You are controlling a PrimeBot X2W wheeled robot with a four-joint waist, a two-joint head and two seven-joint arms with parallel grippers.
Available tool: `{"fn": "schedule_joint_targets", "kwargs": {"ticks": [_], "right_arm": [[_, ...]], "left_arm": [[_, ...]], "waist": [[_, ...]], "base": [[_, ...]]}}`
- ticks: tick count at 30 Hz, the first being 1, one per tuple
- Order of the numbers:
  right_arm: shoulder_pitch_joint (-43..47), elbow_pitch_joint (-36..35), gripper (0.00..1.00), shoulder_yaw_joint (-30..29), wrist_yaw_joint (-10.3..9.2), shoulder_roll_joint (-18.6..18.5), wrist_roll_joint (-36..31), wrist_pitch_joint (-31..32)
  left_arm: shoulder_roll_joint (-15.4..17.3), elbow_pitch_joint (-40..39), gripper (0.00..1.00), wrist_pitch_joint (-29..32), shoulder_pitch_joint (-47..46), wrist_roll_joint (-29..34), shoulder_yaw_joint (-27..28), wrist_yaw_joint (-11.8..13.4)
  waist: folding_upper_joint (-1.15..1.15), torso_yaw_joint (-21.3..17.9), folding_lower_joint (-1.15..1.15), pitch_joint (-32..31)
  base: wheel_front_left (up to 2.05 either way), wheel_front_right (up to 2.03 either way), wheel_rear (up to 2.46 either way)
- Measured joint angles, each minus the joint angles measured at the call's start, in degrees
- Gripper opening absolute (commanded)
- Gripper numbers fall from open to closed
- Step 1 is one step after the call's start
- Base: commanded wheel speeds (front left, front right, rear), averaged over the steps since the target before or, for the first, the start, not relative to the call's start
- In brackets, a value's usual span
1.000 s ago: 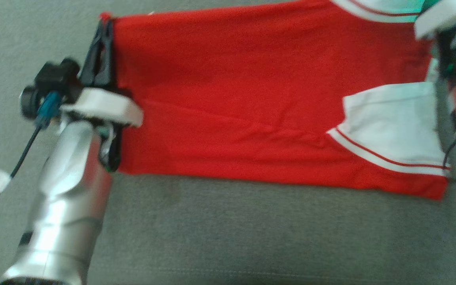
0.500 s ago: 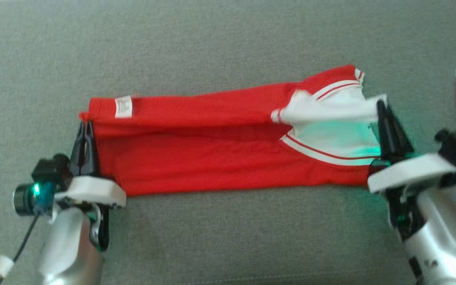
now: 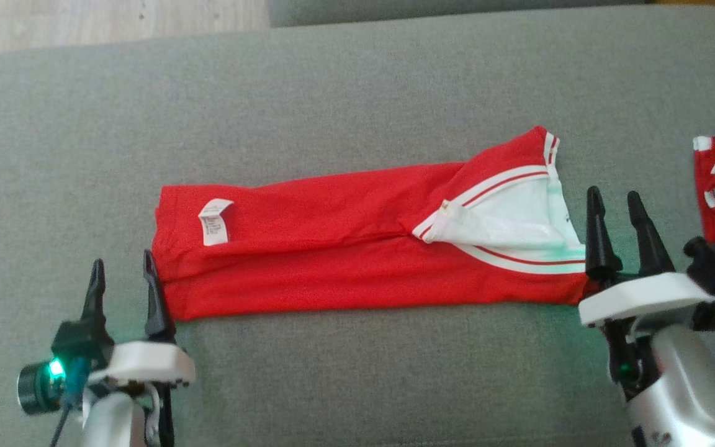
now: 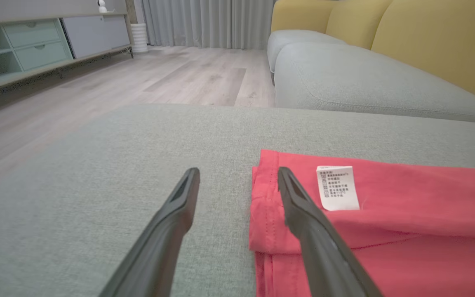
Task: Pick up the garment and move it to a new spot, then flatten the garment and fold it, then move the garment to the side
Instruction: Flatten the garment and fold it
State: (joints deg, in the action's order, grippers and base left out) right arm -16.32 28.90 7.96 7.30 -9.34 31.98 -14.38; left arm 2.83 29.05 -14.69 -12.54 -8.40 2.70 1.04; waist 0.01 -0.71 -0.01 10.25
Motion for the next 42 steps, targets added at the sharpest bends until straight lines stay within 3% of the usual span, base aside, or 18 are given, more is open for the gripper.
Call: {"fn": "schedule_joint_targets", "kwargs": {"ticks": [6, 10, 15, 23, 34, 42], "right_arm": [[4.7, -2.2, 1.0, -5.6, 0.0, 4.9, -11.5, 0.0], [8.1, -2.2, 1.0, -7.1, 0.0, 5.7, -15.5, 0.0], [11.0, -0.5, 1.0, -7.8, 0.0, 6.5, -15.2, 0.0], [11.8, 2.1, 1.0, -7.4, 0.0, 6.6, -13.5, 0.0], [-5.7, 16.1, 1.0, -9.6, 0.0, 6.3, -17.6, 0.0], [-10.3, 27.4, 1.0, -14.3, 0.0, 4.9, -20.7, -0.5]], "left_arm": [[-0.2, -4.7, 1.0, 0.0, 6.3, 1.9, -0.7, 1.0], [-0.2, -6.0, 1.0, 0.0, 10.1, 2.2, -2.1, 1.5], [-0.2, -7.7, 1.0, 0.0, 14.7, 1.8, -6.4, 2.1], [-0.2, -8.5, 1.0, 0.0, 16.6, 0.5, -8.4, 3.0], [-0.2, -7.2, 1.0, 0.0, 11.8, -2.1, -11.3, 3.1], [-0.2, -6.6, 1.0, 0.0, 11.0, -3.7, -12.2, 3.6]], "waist": [[0.0, 0.7, 0.0, -3.2], [0.0, 1.2, 0.0, -5.6], [0.0, 1.7, 0.0, -8.9], [0.0, 2.8, 0.0, -9.2], [0.0, 4.8, 0.02, -2.3], [0.0, 7.2, 0.01, 1.3]], "base": [[0.0, 0.0, 0.0], [0.0, 0.0, 0.0], [0.0, 0.0, 0.0], [0.0, 0.0, 0.0], [0.0, 0.0, 0.0], [0.0, 0.0, 0.0]]}}
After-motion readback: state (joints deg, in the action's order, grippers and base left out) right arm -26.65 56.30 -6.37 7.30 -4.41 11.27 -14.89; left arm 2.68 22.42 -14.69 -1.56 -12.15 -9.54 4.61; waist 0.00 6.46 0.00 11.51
